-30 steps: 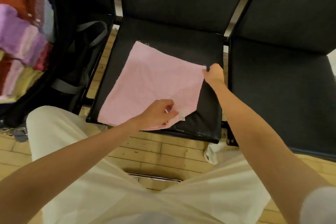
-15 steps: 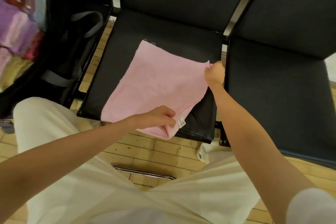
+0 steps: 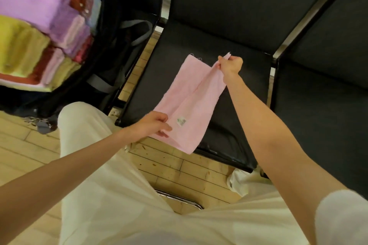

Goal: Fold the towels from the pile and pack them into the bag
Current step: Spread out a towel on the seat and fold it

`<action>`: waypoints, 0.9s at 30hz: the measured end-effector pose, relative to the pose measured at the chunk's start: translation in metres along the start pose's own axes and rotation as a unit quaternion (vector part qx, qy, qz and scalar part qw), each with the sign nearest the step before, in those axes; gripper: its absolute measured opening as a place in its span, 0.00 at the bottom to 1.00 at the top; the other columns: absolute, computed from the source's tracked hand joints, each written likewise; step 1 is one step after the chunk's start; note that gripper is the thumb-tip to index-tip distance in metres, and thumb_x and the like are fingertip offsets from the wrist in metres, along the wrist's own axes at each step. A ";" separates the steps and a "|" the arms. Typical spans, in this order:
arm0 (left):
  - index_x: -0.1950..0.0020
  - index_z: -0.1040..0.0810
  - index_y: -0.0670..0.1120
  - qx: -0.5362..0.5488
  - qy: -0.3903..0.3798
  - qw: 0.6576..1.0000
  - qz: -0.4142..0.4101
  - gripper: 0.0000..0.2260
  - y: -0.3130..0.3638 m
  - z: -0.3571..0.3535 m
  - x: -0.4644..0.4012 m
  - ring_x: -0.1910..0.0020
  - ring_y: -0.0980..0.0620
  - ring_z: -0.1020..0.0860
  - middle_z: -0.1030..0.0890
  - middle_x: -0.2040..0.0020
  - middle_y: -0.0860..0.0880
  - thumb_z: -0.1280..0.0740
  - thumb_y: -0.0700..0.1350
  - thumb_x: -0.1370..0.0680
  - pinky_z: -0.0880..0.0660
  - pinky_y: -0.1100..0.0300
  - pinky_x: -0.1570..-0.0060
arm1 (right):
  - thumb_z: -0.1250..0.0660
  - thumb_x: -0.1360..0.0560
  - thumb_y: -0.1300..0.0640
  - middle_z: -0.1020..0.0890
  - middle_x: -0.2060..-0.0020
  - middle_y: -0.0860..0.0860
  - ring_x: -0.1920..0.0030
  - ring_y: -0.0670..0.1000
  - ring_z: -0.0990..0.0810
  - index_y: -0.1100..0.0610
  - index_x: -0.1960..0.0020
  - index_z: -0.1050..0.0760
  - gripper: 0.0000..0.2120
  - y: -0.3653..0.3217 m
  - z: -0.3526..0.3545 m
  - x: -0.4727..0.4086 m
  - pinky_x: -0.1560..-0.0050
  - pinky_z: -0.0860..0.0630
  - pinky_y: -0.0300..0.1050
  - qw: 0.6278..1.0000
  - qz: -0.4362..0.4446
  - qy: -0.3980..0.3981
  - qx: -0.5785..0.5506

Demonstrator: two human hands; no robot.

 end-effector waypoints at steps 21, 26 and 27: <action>0.47 0.28 0.44 -0.488 0.128 0.862 0.042 0.12 -0.025 0.069 0.008 0.51 0.47 0.23 0.24 0.49 0.47 0.34 0.52 0.23 0.23 0.54 0.54 | 0.31 0.25 0.58 0.21 0.51 0.58 0.50 0.55 0.20 0.61 0.39 0.32 0.18 0.014 -0.122 0.045 0.46 0.23 0.47 0.972 0.103 -0.105 0.181; 0.36 0.30 0.45 -0.534 0.142 0.818 -0.157 0.18 0.009 0.036 0.013 0.39 0.46 0.30 0.30 0.38 0.46 0.33 0.43 0.24 0.29 0.54 0.42 | 0.36 0.25 0.65 0.23 0.55 0.55 0.59 0.51 0.25 0.61 0.50 0.28 0.04 0.031 -0.084 0.144 0.56 0.24 0.46 0.888 0.313 -0.205 0.269; 0.36 0.28 0.45 -0.531 0.113 0.819 -0.187 0.16 0.010 0.025 0.014 0.38 0.47 0.30 0.29 0.37 0.47 0.34 0.41 0.24 0.30 0.54 0.41 | 0.37 0.27 0.66 0.24 0.55 0.55 0.60 0.52 0.25 0.60 0.53 0.28 0.04 0.039 -0.076 0.165 0.59 0.24 0.48 0.860 0.357 -0.219 0.292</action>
Point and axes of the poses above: each hand's wrist, its own x-axis away from the middle knuckle, its own z-axis out of the back of the hand, y = z × x, the point moved 10 cm from there along -x, towards the middle knuckle
